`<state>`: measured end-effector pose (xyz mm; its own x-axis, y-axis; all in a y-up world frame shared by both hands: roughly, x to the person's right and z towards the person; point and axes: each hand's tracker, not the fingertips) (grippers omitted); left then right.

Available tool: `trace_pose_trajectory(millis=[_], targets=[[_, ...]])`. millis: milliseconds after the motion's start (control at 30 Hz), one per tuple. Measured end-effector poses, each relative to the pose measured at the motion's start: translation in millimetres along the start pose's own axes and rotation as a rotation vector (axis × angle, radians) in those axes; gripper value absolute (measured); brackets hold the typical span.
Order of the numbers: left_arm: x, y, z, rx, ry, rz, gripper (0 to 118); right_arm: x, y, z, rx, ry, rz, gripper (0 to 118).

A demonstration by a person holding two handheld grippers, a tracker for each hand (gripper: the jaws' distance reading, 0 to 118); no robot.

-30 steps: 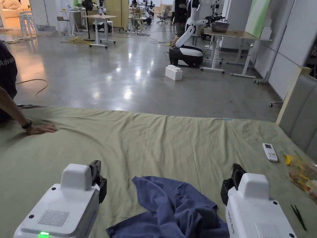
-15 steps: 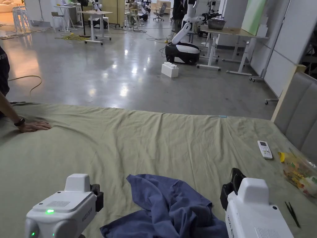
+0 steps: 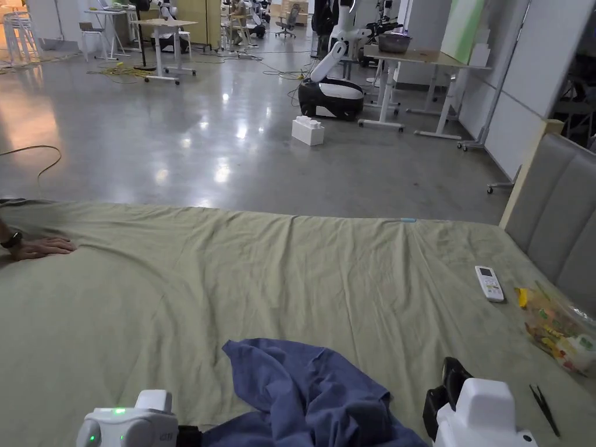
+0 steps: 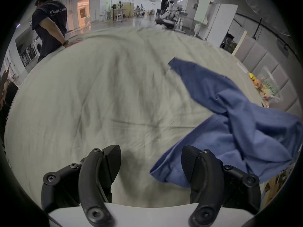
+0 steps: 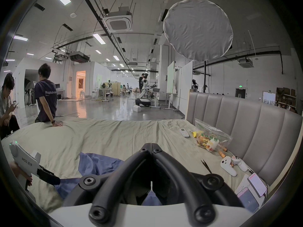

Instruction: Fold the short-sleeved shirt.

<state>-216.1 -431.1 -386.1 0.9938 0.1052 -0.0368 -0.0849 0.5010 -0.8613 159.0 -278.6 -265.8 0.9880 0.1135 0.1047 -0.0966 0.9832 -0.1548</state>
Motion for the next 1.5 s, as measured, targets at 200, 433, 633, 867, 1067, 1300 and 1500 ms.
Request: trace_pose_trajectory(millis=[200, 433, 633, 867, 1067, 1300, 1500], targets=[[23.0, -10.4, -0.8, 0.02, 0.074, -0.122, 69, 6.3, -6.7, -5.6, -0.023, -0.019, 0.004, 0], [59.8, -24.9, -2.8, 0.039, 0.107, -0.339, 8, 6.3, -13.6, -6.2, -0.04, -0.017, 0.0, 0], [38.7, -13.4, 21.3, 0.081, -0.025, -0.229, 4, 15.2, -16.7, -4.6, -0.046, -0.022, 0.025, 0], [19.9, -13.6, 93.2, 0.27, -0.089, -0.181, 4, 45.6, -32.8, -34.7, -0.212, -0.02, 0.021, 1], [7.5, -19.5, 125.5, 0.334, -0.078, -0.142, 4, 54.1, -75.5, -85.8, -0.491, 0.065, 0.06, 64], [-9.0, -27.9, 124.1, 0.351, -0.024, -0.13, 4, 39.8, -136.3, -113.2, -0.797, 0.101, 0.06, 69], [-14.5, -36.3, 120.7, 0.33, 0.003, -0.13, 4, 22.1, -153.9, -106.7, -0.738, 0.184, 0.136, 18]])
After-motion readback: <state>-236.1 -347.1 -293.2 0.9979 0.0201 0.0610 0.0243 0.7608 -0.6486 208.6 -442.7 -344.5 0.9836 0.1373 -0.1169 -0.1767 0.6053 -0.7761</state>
